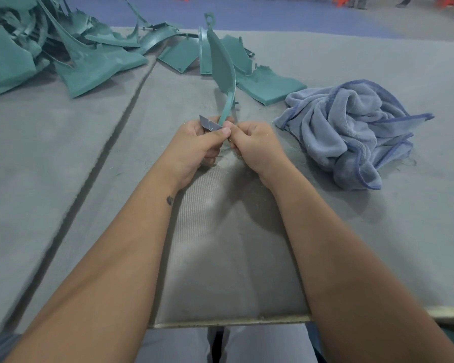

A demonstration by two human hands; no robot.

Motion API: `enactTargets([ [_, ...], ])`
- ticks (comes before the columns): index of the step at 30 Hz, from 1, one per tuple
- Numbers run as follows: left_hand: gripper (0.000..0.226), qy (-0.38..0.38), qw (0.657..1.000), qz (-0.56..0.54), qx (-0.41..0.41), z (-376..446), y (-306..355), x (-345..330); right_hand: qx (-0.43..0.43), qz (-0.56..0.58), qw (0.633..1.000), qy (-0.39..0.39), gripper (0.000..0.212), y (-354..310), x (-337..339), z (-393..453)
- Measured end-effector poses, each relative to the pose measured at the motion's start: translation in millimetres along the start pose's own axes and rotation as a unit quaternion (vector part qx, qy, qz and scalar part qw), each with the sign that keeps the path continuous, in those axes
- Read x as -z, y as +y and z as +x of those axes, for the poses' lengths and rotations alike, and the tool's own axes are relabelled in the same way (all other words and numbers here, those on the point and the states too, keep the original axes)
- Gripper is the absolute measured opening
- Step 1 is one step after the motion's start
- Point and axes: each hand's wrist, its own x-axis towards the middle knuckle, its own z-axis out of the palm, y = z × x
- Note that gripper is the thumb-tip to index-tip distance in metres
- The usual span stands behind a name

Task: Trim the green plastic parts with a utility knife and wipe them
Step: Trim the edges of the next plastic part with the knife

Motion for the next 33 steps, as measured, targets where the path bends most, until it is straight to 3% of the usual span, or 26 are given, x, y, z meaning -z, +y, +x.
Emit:
enactTargets([
  [10,0.001,0.079,0.996,0.032,-0.003,0,2,-7,0.021,-0.021,0.998,0.047,0.043,0,-2,-3],
  [19,0.016,0.119,0.992,0.02,-0.037,-4,5,-19,0.026,-0.002,0.996,0.088,0.048,0,-1,-2],
  [25,0.007,0.095,0.993,0.053,-0.042,-7,7,-20,-0.011,0.071,0.987,0.146,0.048,3,3,6],
  [29,0.016,0.08,0.992,0.098,-0.01,-8,9,-5,-0.061,0.156,0.967,0.191,0.045,3,9,13],
  [33,0.022,0.073,0.972,0.223,-0.014,-9,8,9,-0.067,0.229,0.961,0.142,0.038,4,11,12],
])
